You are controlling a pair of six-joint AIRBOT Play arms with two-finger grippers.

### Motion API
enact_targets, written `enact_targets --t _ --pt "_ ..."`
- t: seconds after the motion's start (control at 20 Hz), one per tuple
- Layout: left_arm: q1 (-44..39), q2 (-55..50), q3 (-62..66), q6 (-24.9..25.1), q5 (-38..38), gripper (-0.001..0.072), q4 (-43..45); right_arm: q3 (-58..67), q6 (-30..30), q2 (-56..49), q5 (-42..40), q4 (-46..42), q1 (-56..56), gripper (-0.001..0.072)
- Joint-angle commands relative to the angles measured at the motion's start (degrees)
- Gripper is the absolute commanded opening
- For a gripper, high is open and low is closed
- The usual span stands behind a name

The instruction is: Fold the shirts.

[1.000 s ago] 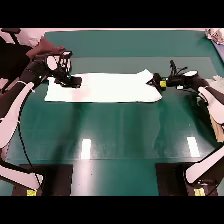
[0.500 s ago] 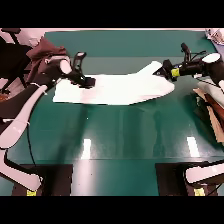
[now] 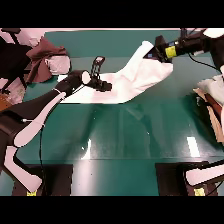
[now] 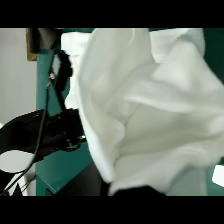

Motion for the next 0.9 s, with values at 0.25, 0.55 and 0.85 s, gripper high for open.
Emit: enact_targets --t 0.25,0.55,0.85 --pt "-0.4 -2.8 -0.1 -0.3 1.6 0.0032 -2.2 10.0 12.2 -8.5 -5.7 -1.2 12.1 0.0013" --pt "-0.4 -2.7 0.0 -0.3 -0.6 0.0032 -1.7 9.7 12.8 -10.6 -9.0 -1.1 13.4 0.0014" --pt "5.1 4.8 0.0 -0.3 -6.1 0.0032 -0.1 9.7 12.8 -10.6 -15.3 -1.1 13.2 0.0013"
